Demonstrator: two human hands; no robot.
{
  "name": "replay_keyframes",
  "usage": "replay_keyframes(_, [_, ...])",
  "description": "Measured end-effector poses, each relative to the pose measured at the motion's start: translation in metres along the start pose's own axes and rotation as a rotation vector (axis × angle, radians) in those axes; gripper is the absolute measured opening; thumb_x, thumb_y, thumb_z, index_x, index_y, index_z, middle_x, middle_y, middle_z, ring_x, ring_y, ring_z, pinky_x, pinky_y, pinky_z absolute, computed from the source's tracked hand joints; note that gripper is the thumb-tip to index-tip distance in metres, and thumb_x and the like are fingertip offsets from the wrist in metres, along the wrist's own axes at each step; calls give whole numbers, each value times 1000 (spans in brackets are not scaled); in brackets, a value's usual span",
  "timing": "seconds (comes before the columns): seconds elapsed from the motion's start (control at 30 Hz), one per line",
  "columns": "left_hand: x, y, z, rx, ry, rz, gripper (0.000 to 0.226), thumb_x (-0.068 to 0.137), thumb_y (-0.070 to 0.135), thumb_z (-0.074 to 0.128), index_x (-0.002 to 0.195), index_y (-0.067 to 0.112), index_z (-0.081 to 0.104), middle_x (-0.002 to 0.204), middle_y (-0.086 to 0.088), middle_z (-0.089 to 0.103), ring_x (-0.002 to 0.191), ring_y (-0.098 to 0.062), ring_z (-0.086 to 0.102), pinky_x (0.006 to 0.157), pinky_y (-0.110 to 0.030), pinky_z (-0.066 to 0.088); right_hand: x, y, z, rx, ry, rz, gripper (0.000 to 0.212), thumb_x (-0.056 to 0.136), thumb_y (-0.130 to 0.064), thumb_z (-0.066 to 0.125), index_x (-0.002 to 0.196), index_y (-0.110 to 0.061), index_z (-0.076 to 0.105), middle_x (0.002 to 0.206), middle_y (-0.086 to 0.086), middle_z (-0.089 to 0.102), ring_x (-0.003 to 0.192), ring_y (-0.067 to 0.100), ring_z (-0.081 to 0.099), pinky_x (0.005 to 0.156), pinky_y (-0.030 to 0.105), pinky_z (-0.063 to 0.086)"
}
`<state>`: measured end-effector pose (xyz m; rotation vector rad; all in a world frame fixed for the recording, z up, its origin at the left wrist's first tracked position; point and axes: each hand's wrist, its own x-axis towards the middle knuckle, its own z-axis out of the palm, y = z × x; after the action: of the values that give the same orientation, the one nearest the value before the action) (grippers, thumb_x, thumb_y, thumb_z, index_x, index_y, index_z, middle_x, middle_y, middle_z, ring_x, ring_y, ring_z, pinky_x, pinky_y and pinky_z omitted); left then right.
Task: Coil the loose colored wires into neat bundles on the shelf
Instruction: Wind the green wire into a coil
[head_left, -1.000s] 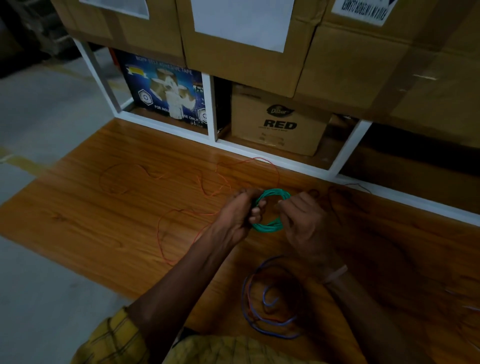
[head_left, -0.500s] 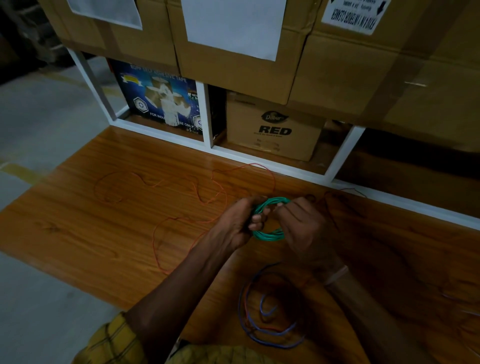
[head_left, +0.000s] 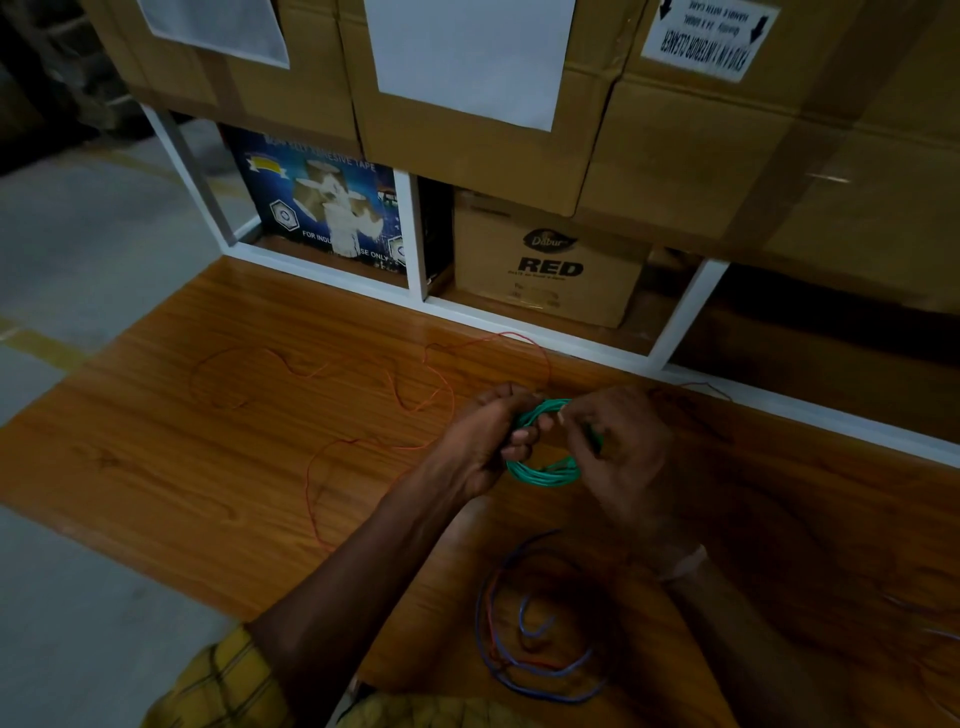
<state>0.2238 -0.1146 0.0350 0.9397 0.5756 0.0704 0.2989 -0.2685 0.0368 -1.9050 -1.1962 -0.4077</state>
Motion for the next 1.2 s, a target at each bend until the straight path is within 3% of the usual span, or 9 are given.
replay_keyframes(0.13, [-4, 1, 4, 90, 23, 67, 9, 107, 10, 54, 101, 10, 62, 73, -1, 62, 52, -6, 42, 41, -16, 28, 1, -11, 3, 348, 103, 403, 21, 86, -6, 78, 96, -22, 68, 90, -5, 70, 85, 16, 68, 74, 38, 56])
replay_keyframes(0.2, [-5, 0, 4, 140, 55, 96, 9, 105, 12, 59, 99, 12, 66, 77, 1, 62, 55, -6, 46, 43, -17, 32, 2, -15, 3, 488, 134, 514, 25, 87, -4, 78, 101, -19, 64, 92, -1, 72, 87, 17, 71, 77, 32, 57])
replay_keyframes(0.53, [-14, 1, 6, 247, 125, 213, 16, 101, 12, 66, 108, 0, 75, 65, 3, 64, 54, -7, 51, 46, -17, 38, 7, -5, -9, 795, -3, 727, 41, 85, 7, 74, 118, -1, 51, 102, 24, 70, 94, 22, 71, 88, 30, 55])
replay_keyframes(0.77, [-24, -8, 4, 174, 181, 222, 15, 97, 5, 71, 108, -4, 74, 62, 3, 65, 46, -6, 51, 42, -16, 35, 8, -5, -18, 981, -99, 778, 42, 83, 8, 70, 117, -6, 49, 93, 13, 67, 88, 16, 67, 80, 24, 55])
replay_keyframes(0.87, [-27, -17, 2, 163, 220, 232, 6, 94, 5, 75, 99, 4, 78, 61, 2, 66, 44, -7, 51, 43, -18, 35, 7, -16, -13, 907, -31, 844, 37, 85, 8, 72, 114, -4, 51, 90, 7, 71, 79, 8, 70, 67, 15, 52])
replay_keyframes(0.97, [-32, -25, 1, 144, 262, 244, 5, 91, 6, 78, 97, 7, 77, 67, 0, 70, 47, -9, 54, 44, -19, 41, 1, -27, -7, 785, 58, 861, 28, 84, 1, 78, 104, -5, 59, 89, 6, 75, 84, 14, 74, 72, 22, 56])
replay_keyframes(1.07, [-35, -31, 1, 125, 281, 263, 5, 92, 5, 78, 92, 7, 74, 66, 1, 69, 48, -8, 56, 45, -18, 44, -6, -37, -1, 600, 134, 780, 16, 84, -4, 81, 93, -11, 70, 91, 5, 76, 87, 14, 74, 76, 23, 57])
replay_keyframes(1.2, [-40, -36, 2, 149, 275, 332, 6, 94, 5, 75, 92, 8, 71, 66, -1, 64, 49, -10, 55, 46, -20, 42, -17, -47, 1, 350, 115, 620, 9, 88, -11, 77, 95, -18, 77, 88, -7, 76, 84, 7, 71, 73, 21, 55])
